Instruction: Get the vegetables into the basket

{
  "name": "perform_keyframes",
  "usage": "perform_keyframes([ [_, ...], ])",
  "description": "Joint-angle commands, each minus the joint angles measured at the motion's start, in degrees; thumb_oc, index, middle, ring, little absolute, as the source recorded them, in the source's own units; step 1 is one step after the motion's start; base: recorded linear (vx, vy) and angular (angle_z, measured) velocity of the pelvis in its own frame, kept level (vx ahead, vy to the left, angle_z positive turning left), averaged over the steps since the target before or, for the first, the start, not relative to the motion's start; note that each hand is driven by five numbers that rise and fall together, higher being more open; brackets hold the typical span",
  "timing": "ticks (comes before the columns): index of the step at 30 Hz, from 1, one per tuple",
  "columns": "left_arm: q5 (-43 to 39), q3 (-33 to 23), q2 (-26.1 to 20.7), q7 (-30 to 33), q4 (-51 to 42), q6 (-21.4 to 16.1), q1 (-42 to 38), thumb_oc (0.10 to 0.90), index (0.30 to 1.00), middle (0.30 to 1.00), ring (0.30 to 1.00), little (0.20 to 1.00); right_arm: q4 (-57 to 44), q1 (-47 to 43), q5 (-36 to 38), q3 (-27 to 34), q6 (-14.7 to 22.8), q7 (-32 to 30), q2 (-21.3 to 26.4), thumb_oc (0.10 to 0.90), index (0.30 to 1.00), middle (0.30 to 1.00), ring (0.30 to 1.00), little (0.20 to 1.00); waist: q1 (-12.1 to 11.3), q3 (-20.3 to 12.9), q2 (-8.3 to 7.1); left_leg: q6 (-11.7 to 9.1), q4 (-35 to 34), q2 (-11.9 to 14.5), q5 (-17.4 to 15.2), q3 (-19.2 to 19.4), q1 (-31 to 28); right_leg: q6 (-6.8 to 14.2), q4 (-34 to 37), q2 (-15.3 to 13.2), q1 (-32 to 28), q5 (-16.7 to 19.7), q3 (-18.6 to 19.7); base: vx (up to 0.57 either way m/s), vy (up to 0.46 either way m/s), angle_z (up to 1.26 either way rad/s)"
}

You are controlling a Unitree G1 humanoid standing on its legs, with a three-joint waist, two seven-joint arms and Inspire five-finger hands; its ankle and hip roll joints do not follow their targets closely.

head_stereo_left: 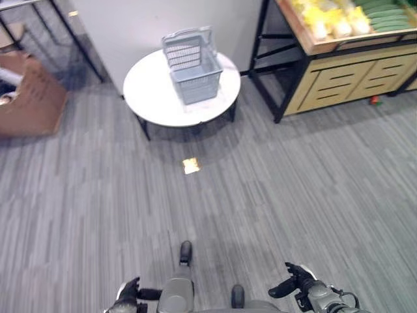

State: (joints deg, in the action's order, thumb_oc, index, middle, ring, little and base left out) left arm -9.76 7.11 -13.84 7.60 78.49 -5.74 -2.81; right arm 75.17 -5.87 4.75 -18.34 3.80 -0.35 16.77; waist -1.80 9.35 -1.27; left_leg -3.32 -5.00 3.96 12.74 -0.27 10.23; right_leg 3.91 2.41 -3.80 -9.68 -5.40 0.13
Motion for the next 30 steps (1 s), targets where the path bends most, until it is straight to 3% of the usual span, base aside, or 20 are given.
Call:
perform_keyframes([
  [1,-0.72,1.85,-1.79,1.52,-1.26,-1.04,-4.17,0.9,1.0,1.0,1.0,1.0,-1.44,0.5,-1.8,-2.33,0.42,0.1,-2.54,0.9,1.0,1.0,1.0,1.0,-0.6,-3.41,-5.15,1.0,3.9,-0.81,-5.07,3.87,1.47,5.93,-8.56,-6.01,3.76,7.8,3.67,0.18,0.222,-0.21],
  [2,-0.73,1.85,-1.81,1.52,-1.29,-1.03,-4.13,0.9,1.0,1.0,1.0,1.0,-1.45,0.52,-1.8,-2.34,0.42,0.09,-2.56,0.9,1.0,1.0,1.0,1.0,-0.64,-3.45,-5.19,1.02,3.91,-0.83,-5.11,3.93,1.47,5.94,-8.56,-6.04,3.79,7.79,3.73,0.15,0.207,-0.29],
  [4,0.45,2.4,-1.26,1.13,-2.13,-1.28,-1.53,0.9,1.0,1.0,1.0,1.0,-2.42,0.4,-2.79,-3.07,0.69,0.04,-3.06,0.9,1.0,1.0,1.0,1.0,-1.96,-2.66,-6.2,2.36,5.35,-1.67,-6.65,3.91,1.87,6.77,-13.66,-6.98,6.47,12.09,2.59,0.07,0.172,-0.32],
  [7,1.23,3.39,-1.75,1.55,-3.2,-1.53,-1.79,0.9,1.0,1.0,1.0,1.0,-3.7,-0.84,-2.05,-3.83,1.13,-0.03,-3.09,0.9,1.0,1.0,1.0,1.0,-2.32,-0.89,-5.12,4.03,5.53,-2.82,-8.43,3.2,-0.15,6.19,-22.48,-6.6,10.1,15.66,0.44,0.1,0.26,0.01],
  [9,1.89,3.92,-2.06,1.91,-3.51,-1.43,-2.16,0.9,1.0,1.0,1.0,1.0,-4.33,-1.35,-1.47,-3.93,1.34,-0.3,-3.08,0.9,1.0,1.0,1.0,1.0,-1.89,0.13,-4.6,4.73,5.01,-3.5,-9.64,2.74,-2.55,5.72,-24.26,-6.91,12.84,17.05,-1.96,0.17,0.232,0.14],
  [13,3.51,5.25,-1.99,2.19,-3.15,-1.36,-2.7,0.9,1.0,1.0,1.0,1.0,-3.42,-2.09,-0.68,-3.62,1.37,-0.95,-2.96,0.9,1.0,1.0,1.0,1.0,-0.95,1.8,-3.44,5.0,4.38,-3.88,-11.58,1.49,-6.58,4.61,-19.86,-6.5,16.7,13.29,-5.88,0.21,0.091,0.1],
  [16,5.78,6.75,-1.68,2.5,-2.33,-1.1,-3.18,0.9,1.0,1.0,1.0,1.0,-3.45,-2.54,-0.36,-3.72,1.36,-1.24,-2.9,0.9,1.0,1.0,1.0,1.0,0.34,2.59,-3.41,4.47,4.2,-4.16,-13.64,0.12,-9.34,5.02,-10.29,-6.3,18.91,12.98,-6.77,0.3,-0.049,0.17],
  [17,6.43,7.25,-1.37,2.57,-2.03,-1.17,-3.37,0.9,1.0,1.0,1.0,1.0,-3.65,-2.96,-0.34,-3.78,1.32,-1.57,-3.04,0.9,1.0,1.0,1.0,1.0,1.26,2.95,-3.72,4.06,4.08,-4.3,-14.99,-0.69,-11.25,5.93,-5.74,-6.95,21.17,15.62,-6.32,0.29,-0.075,0.33],
  [22,7.38,7.36,-0.8,2.05,-0.89,-0.97,-3.28,0.9,1.0,1.0,1.0,1.0,-4.1,-2.9,-0.61,-3.71,1.07,-1.42,-3.09,0.9,1.0,1.0,1.0,1.0,2.8,3.49,-3.5,2.6,3.56,-3.16,-18.24,-2.91,-16.32,7.49,-0.82,-6.9,24.08,19.39,-5.91,0.32,-0.107,0.33],
  [25,11.05,9.37,-1.15,2.89,-1.74,-0.93,-2.92,0.9,1.0,1.0,1.0,1.0,-5.06,-2.38,0.16,-3.53,1.03,-1.16,-2.9,0.9,1.0,1.0,1.0,1.0,3.1,2.79,-3.52,1.75,3.95,-2.59,-19.62,-3.93,-18.18,7.15,-2.14,-6.77,23.78,18.78,-6.38,0.29,-0.167,0.37],
  [26,12.22,10.17,-0.72,3.2,-1.43,-0.85,-2.62,0.9,1.0,1.0,1.0,1.0,-5.15,-2.64,1.12,-3.83,1.52,-0.99,-2.65,0.9,1.0,1.0,1.0,1.0,3.35,1.9,-3.34,0.71,4.34,-0.73,-19.95,-3.85,-19.82,6.27,-2.89,-5.59,23.3,18.27,-7.05,0.32,-0.256,0.4],
  [27,11.72,9.81,-0.55,2.9,-1.17,-0.88,-2.17,0.9,1.0,1.0,1.0,1.0,-5.37,-2.48,1.14,-4.1,1.59,-0.61,-2.33,0.9,1.0,1.0,1.0,1.0,3.53,1.43,-2.95,0.12,4.43,0.32,-19.58,-4.13,-20.03,5.63,-3.18,-4.83,22.93,17.61,-7.35,0.48,-0.398,0.45],
  [28,10.51,8.69,-0.17,2.64,-0.67,-0.65,-1.62,0.9,1.0,1.0,1.0,1.0,-5.39,-2.17,0.62,-4.27,1.69,-0.44,-1.52,0.9,1.0,1.0,1.0,1.0,3.68,0.74,-1.89,-1.21,6.94,2.01,-17.05,-5.22,-19.11,4.37,-4.08,-3.71,22.39,15.99,-8.67,0.33,-0.292,0.37],
  [30,8.58,7.29,0.57,2.38,0.42,-0.35,-1.53,0.9,1.0,1.0,1.0,1.0,-5.06,-2.21,0.77,-3.95,1.74,-0.48,-0.72,0.9,1.0,1.0,1.0,1.0,3.69,0.87,-1.3,-2.36,11.32,2.46,-13.72,-6.37,-17.38,3.14,-4.56,-2.81,21.69,14.6,-9.23,0.28,-0.252,0.33],
])
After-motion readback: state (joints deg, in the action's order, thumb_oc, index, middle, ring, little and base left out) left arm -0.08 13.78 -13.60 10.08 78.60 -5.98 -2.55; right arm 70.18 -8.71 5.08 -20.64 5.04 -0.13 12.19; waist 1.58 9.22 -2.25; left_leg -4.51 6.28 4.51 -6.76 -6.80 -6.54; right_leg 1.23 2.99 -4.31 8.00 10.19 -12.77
